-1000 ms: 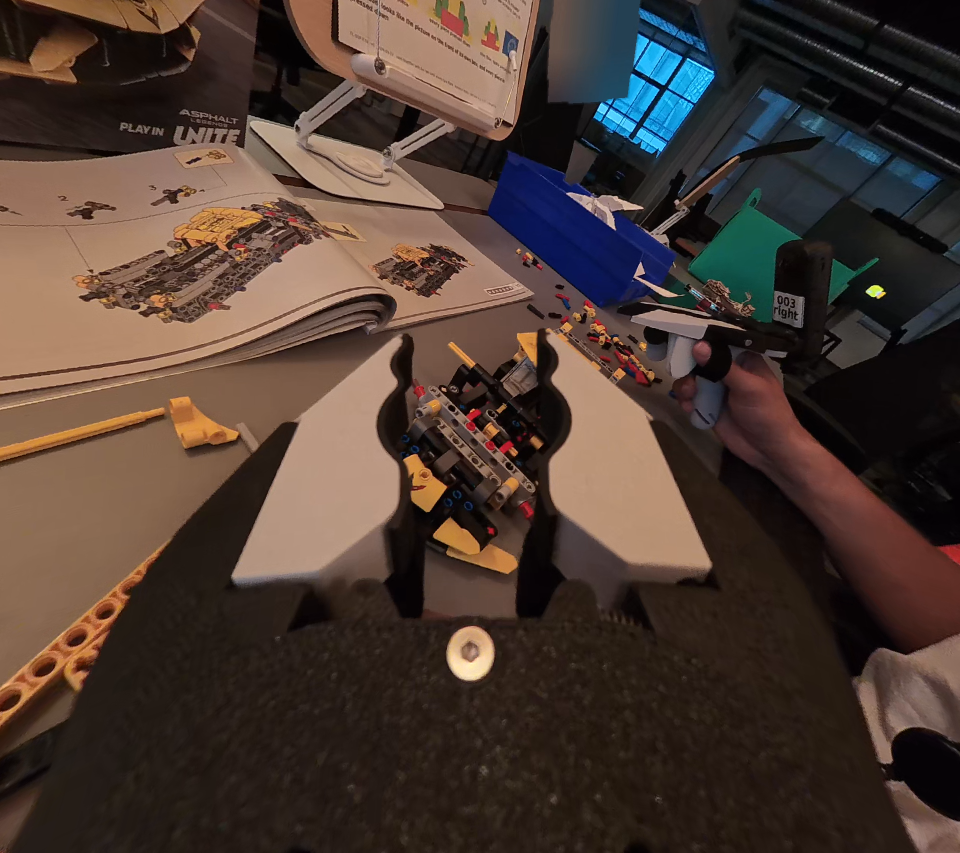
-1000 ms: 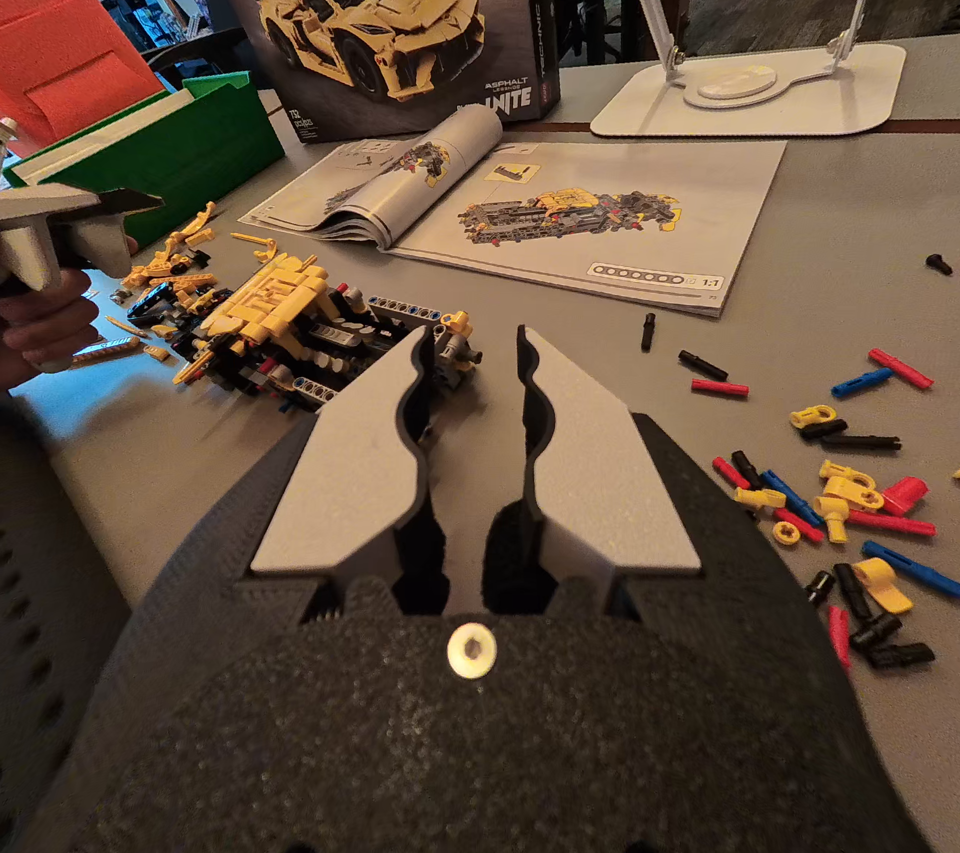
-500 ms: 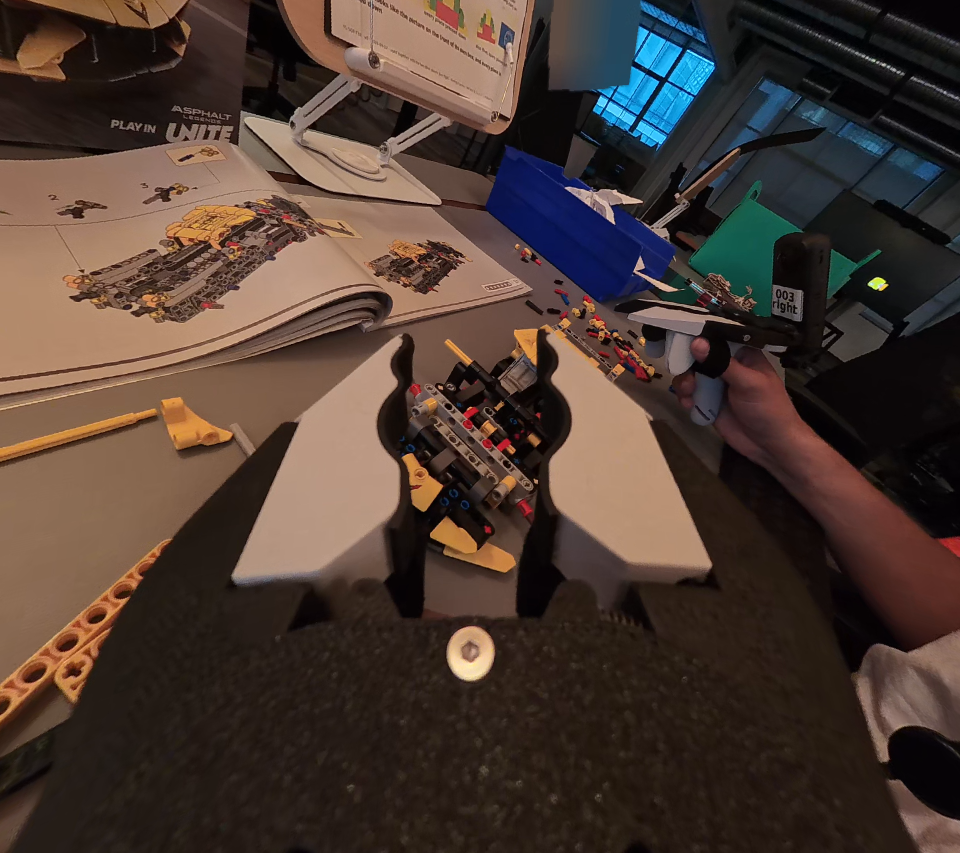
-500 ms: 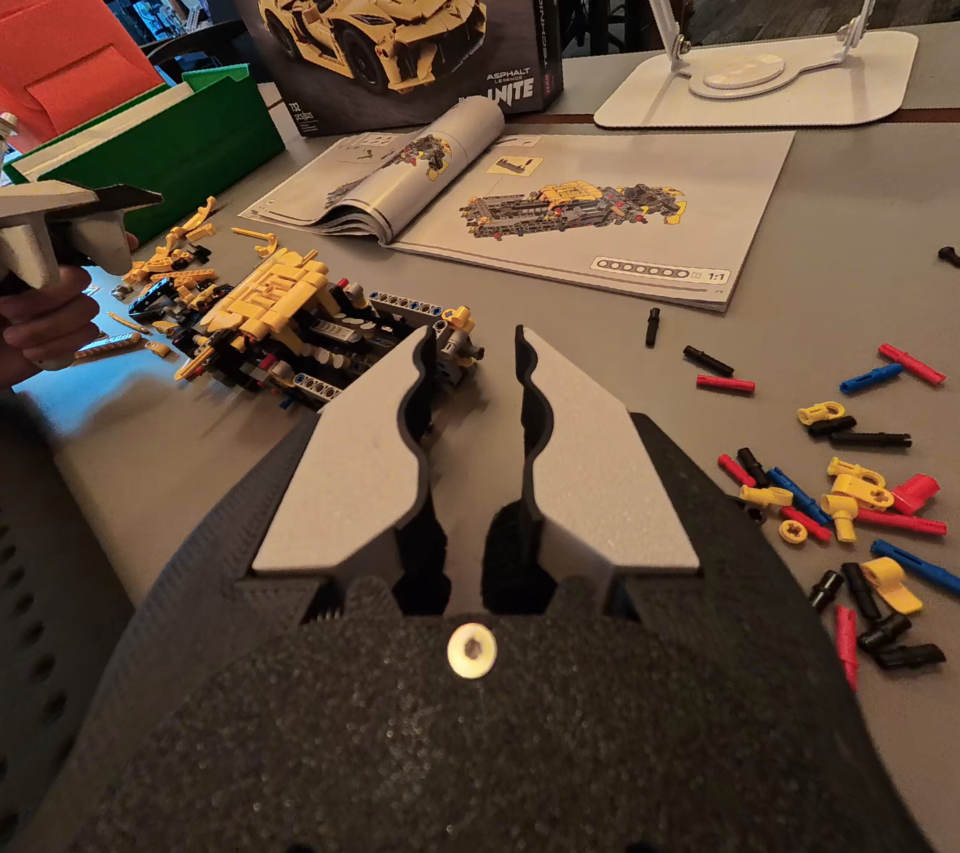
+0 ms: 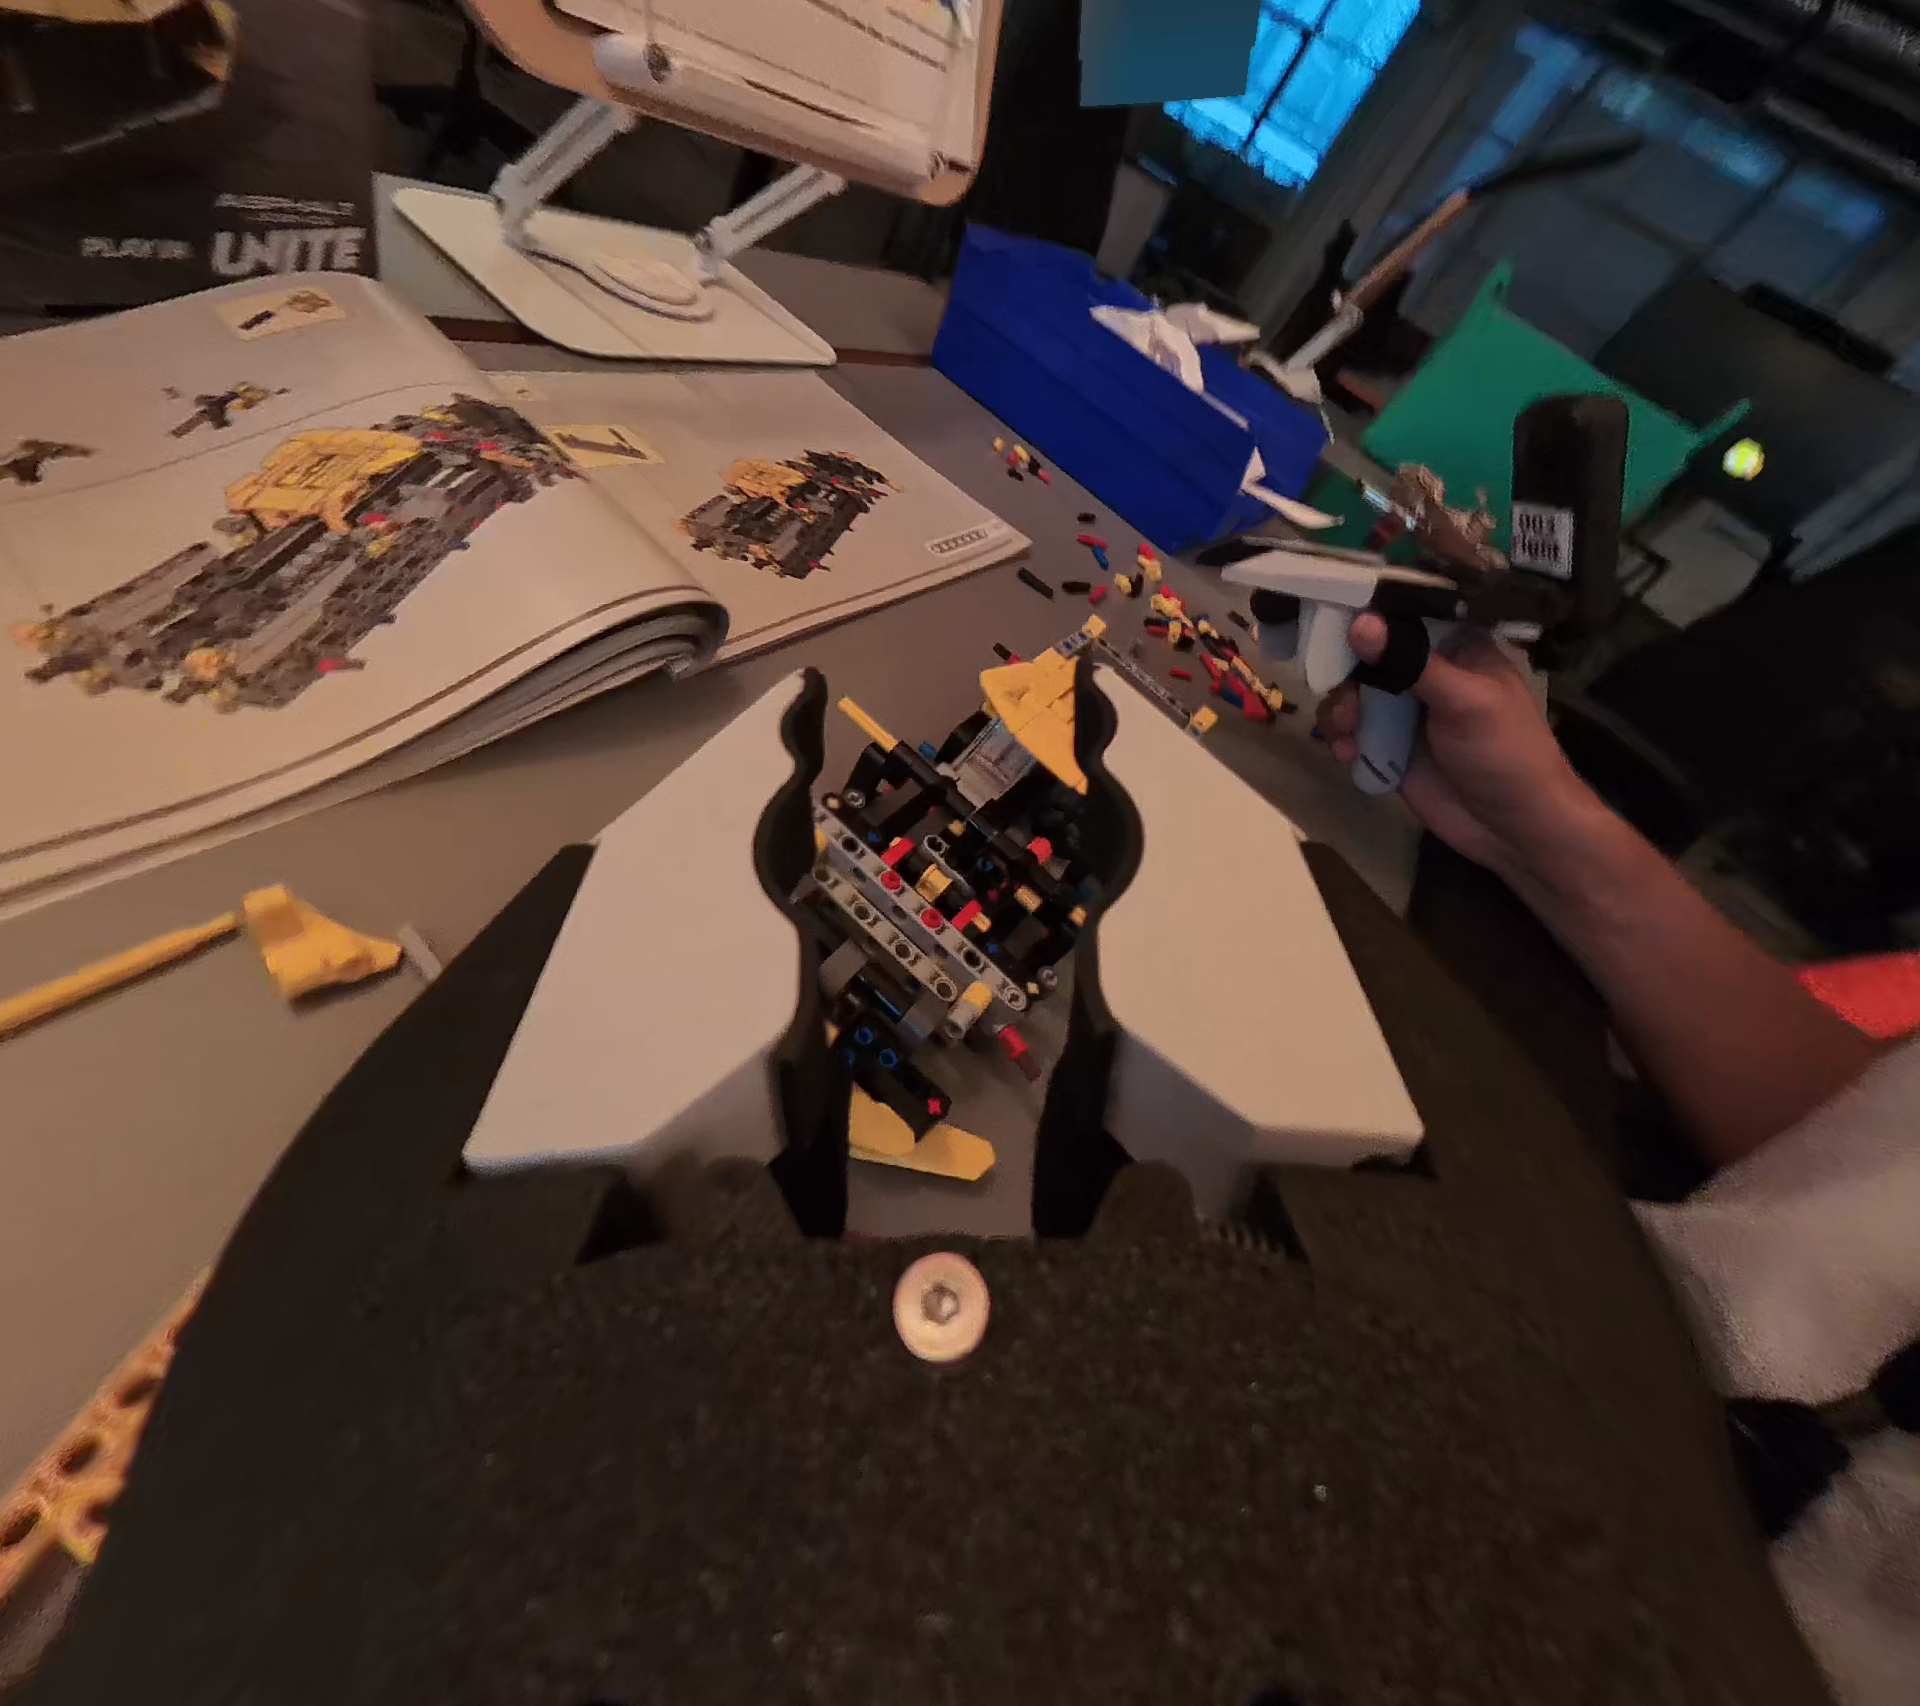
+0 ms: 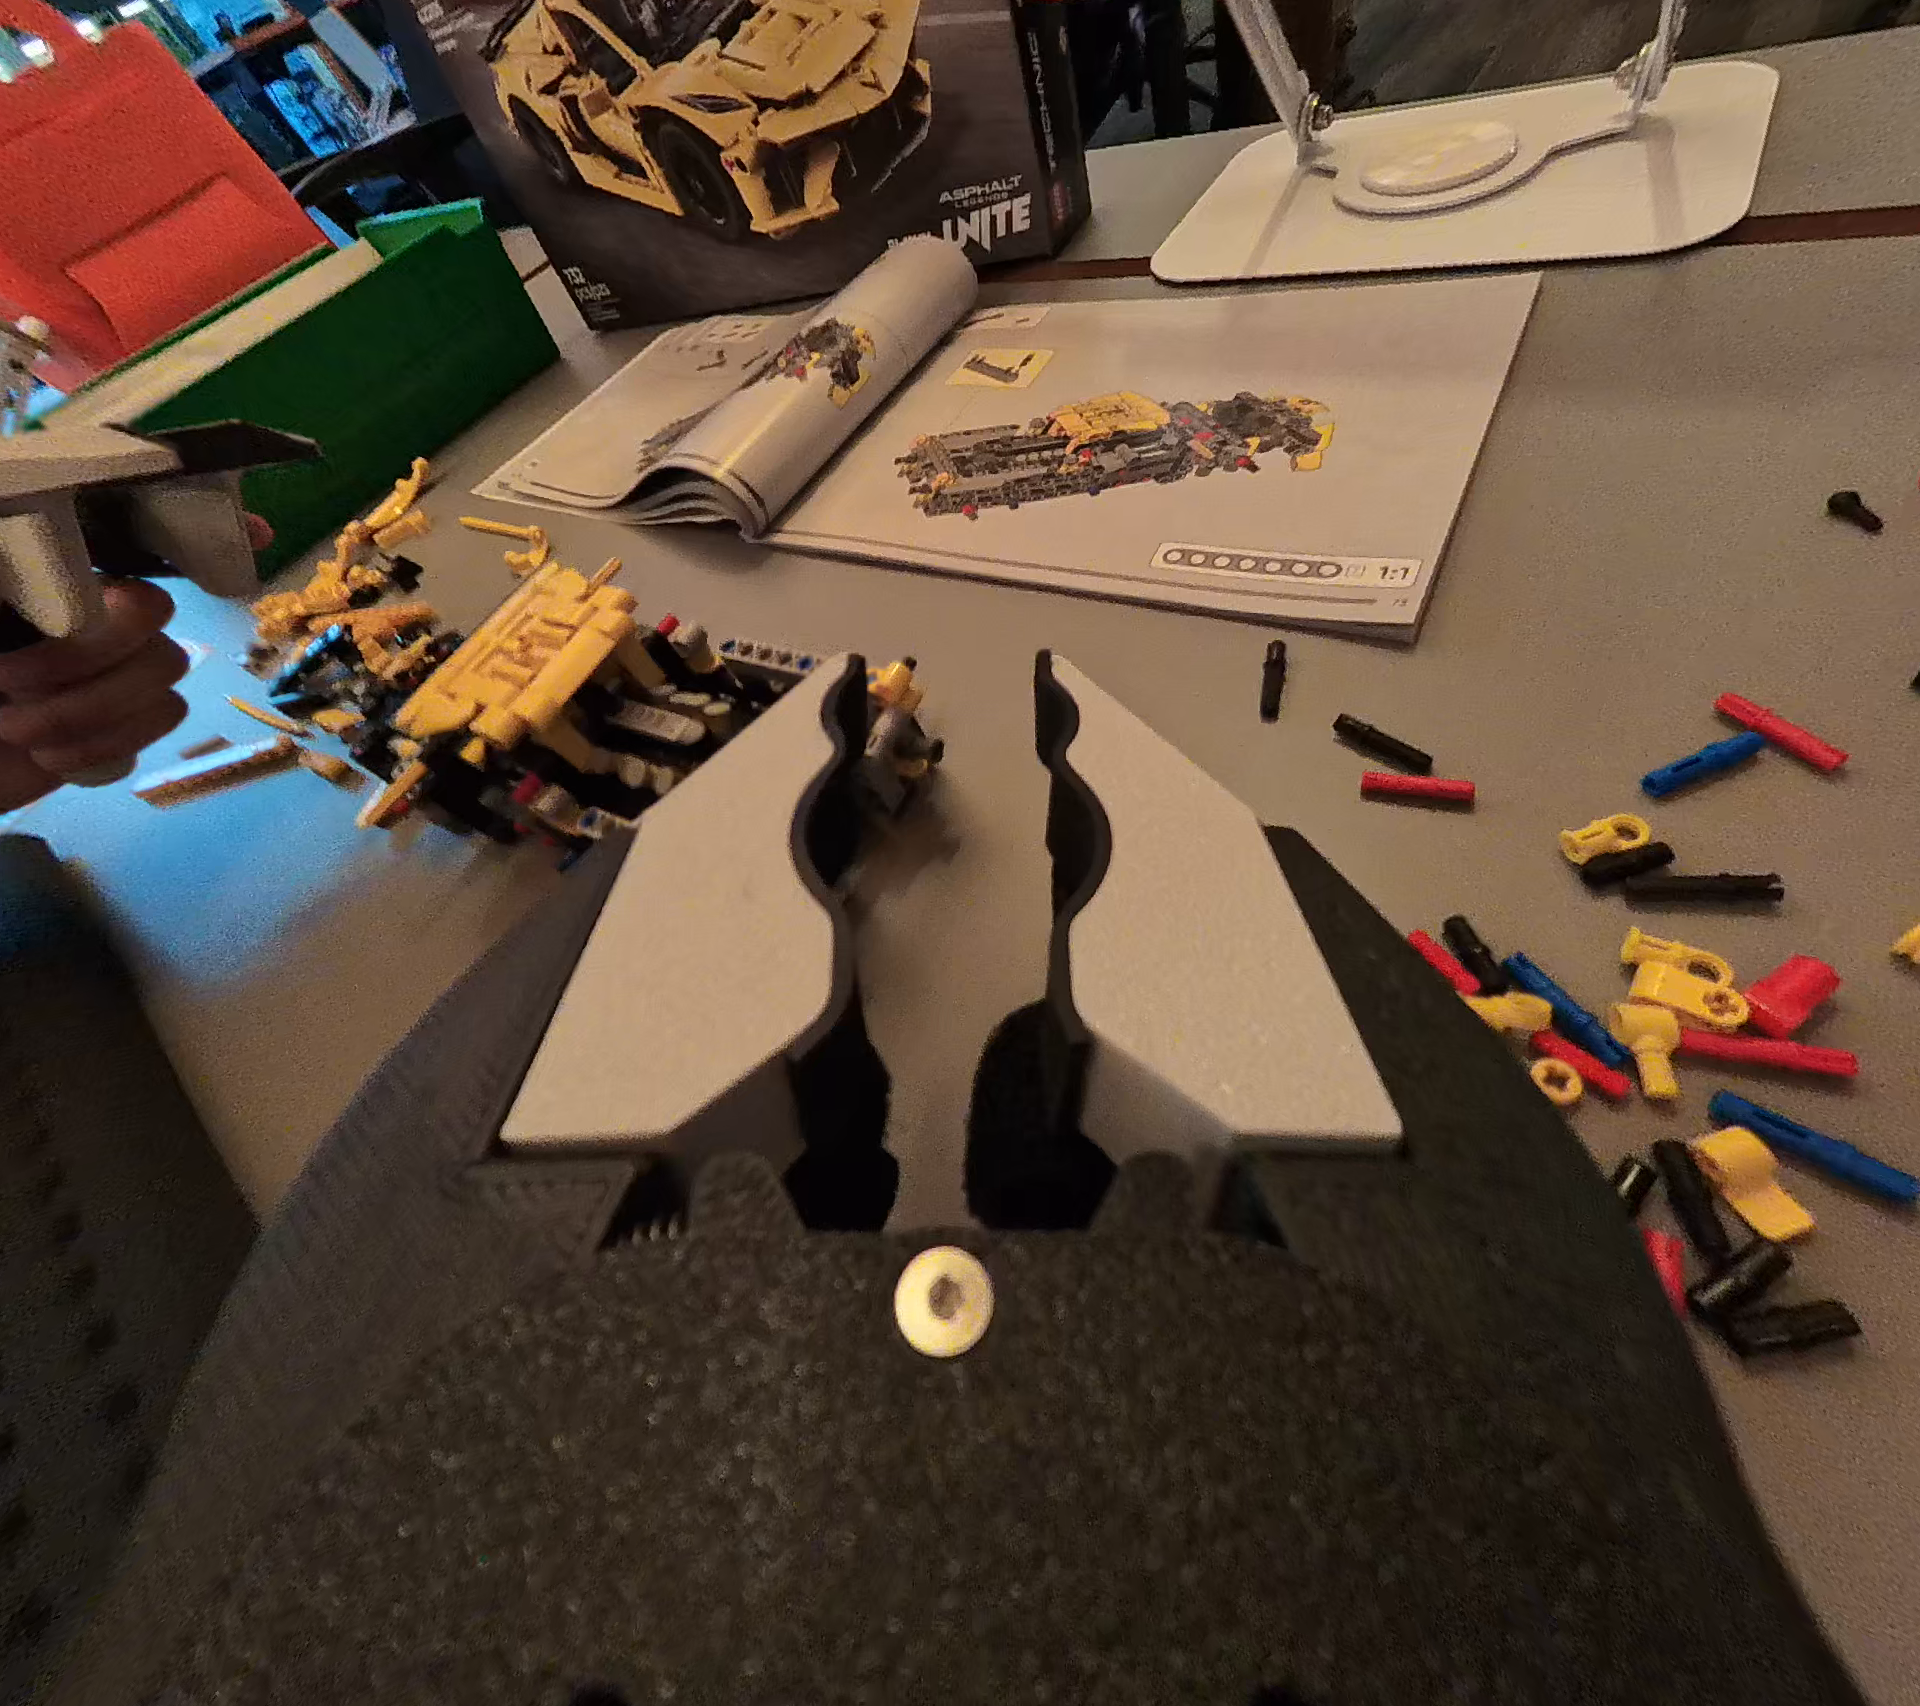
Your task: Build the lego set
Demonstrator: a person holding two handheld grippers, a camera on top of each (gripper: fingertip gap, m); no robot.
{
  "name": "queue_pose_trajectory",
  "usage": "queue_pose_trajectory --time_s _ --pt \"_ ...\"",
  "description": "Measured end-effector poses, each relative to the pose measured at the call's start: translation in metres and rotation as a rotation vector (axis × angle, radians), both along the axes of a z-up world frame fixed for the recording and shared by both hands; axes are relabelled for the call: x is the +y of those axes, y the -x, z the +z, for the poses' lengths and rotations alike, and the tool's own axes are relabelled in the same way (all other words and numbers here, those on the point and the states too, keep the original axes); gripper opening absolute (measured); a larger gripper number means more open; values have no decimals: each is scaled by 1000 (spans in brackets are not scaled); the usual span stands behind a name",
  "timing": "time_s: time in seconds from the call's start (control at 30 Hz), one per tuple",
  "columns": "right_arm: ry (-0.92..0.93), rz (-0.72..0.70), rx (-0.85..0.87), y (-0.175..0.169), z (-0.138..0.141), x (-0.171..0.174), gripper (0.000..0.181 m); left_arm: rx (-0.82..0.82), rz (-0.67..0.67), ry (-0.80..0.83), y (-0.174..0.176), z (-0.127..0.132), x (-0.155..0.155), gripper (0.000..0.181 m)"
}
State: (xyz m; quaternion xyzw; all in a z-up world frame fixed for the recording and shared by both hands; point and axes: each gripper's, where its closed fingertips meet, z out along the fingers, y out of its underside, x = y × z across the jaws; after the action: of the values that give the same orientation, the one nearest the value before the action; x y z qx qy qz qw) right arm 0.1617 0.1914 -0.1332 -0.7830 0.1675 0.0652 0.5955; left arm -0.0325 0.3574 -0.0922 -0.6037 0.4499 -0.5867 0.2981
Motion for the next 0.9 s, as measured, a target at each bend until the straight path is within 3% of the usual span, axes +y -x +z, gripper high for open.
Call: queue_pose_trajectory --time_s 0.27,0.33,0.5,0.67,0.77,0.9 --pt "-59 -22 23 -24 9 7 28 330 -144 -375 -73 0 37 49" --pt "-59 -31 25 -26 6 3 28 375 -258 -426 -99 -6 36 49" --pt "-52 -33 68 -27 0 -2 27 589 -511 -514 -148 -38 23 49" --pt "-59 -14 91 -24 -1 -1 27 648 -629 -715 -180 -74 7 55" --pt "-49 1 104 -21 -4 -1 26 681 -645 -825 -187 -92 2 60" --pt "-62 -4 118 -21 -4 -5 25 685 -569 -816 -188 -96 9 60"
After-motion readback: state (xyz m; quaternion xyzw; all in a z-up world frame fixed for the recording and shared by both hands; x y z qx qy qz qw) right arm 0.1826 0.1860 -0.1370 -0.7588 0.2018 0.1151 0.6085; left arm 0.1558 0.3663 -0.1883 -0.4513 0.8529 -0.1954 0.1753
